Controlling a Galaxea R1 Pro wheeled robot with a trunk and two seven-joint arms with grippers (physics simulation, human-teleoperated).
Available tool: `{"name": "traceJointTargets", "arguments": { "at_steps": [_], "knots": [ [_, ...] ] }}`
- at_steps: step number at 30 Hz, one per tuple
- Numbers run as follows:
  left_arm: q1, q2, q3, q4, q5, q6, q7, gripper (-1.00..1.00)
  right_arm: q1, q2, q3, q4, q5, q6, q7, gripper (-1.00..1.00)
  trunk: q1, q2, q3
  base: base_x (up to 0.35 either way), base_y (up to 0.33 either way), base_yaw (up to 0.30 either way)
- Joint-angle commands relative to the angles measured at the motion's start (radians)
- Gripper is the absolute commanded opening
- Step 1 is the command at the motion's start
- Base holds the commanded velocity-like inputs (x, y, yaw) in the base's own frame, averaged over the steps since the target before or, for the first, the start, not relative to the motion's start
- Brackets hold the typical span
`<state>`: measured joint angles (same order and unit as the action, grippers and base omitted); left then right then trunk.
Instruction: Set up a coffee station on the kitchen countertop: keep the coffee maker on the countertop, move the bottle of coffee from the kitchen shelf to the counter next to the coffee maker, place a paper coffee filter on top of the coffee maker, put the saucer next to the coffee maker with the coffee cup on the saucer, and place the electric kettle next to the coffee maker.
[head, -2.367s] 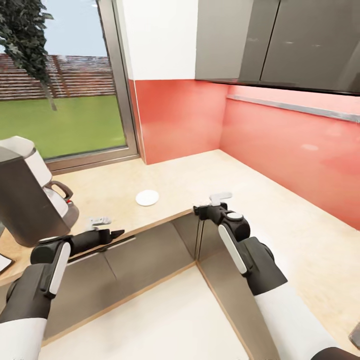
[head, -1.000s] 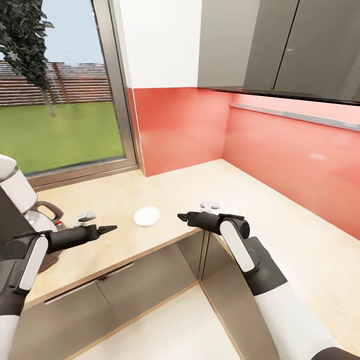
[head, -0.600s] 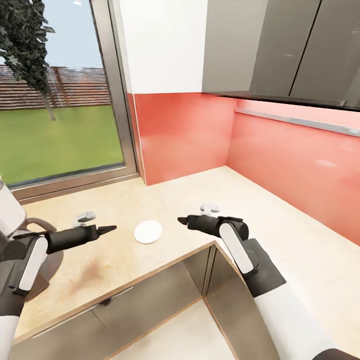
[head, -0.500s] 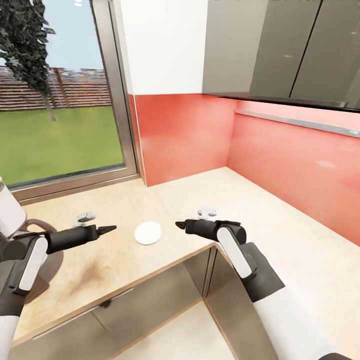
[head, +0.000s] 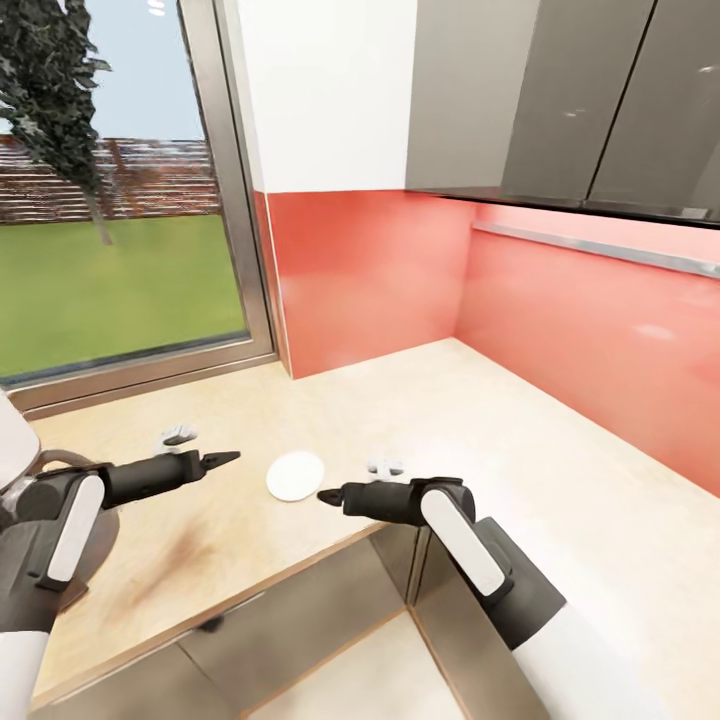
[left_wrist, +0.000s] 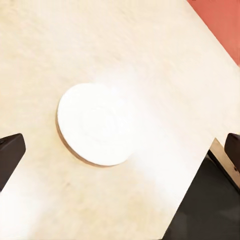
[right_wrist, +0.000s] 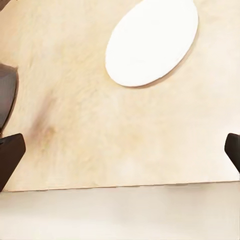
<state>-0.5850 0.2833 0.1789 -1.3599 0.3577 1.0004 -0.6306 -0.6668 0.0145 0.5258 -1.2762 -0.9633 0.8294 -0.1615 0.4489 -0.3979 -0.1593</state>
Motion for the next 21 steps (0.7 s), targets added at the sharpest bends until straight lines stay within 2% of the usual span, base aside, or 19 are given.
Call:
{"name": "traceJointTargets", "arguments": {
  "at_steps": [1, 4, 10, 12, 14, 17, 20, 21],
  "knots": [
    [-0.001, -0.006, 0.001, 0.003, -0.003, 0.004, -0.006, 1.00, 0.002, 0.000, 0.001, -0.001, -0.012, 0.002, -0.010, 1.00, 0.001, -0.002, -0.002, 0.224, 0.000, 0.000],
    [-0.001, -0.019, 0.001, 0.012, -0.006, 0.003, -0.006, 1.00, 0.018, 0.001, 0.002, -0.004, -0.014, 0.002, -0.010, 1.00, 0.001, -0.002, -0.002, 0.098, 0.000, 0.000],
    [-0.002, -0.030, -0.001, 0.035, -0.009, 0.002, -0.006, 1.00, 0.027, 0.001, 0.003, -0.014, -0.015, 0.001, -0.009, 1.00, 0.001, -0.002, -0.002, 0.139, 0.032, 0.000],
    [-0.003, -0.030, 0.000, 0.046, -0.009, 0.001, -0.006, 1.00, 0.027, 0.001, 0.007, -0.014, -0.015, 0.001, 0.027, 1.00, 0.001, -0.002, -0.002, 0.298, 0.105, 0.000],
    [-0.003, -0.030, 0.000, 0.050, -0.009, 0.001, -0.007, 1.00, 0.027, 0.001, 0.008, -0.008, -0.014, 0.002, 0.091, 1.00, 0.001, -0.002, -0.002, 0.208, 0.083, 0.000],
    [-0.002, -0.030, 0.001, 0.055, -0.006, 0.000, -0.010, 1.00, 0.027, 0.004, 0.011, 0.000, -0.013, 0.002, 0.118, 1.00, 0.001, -0.002, -0.002, 0.052, 0.021, 0.000],
    [-0.001, -0.030, 0.001, 0.062, -0.005, 0.000, -0.013, 1.00, 0.027, 0.020, 0.027, 0.022, -0.012, -0.001, 0.122, 1.00, 0.001, -0.002, -0.002, 0.014, 0.005, 0.000],
    [-0.001, -0.030, 0.001, 0.066, -0.005, 0.000, -0.014, 1.00, 0.027, 0.037, 0.031, 0.038, -0.011, -0.002, 0.122, 1.00, 0.001, -0.002, -0.002, 0.004, 0.002, 0.000]
  ]
}}
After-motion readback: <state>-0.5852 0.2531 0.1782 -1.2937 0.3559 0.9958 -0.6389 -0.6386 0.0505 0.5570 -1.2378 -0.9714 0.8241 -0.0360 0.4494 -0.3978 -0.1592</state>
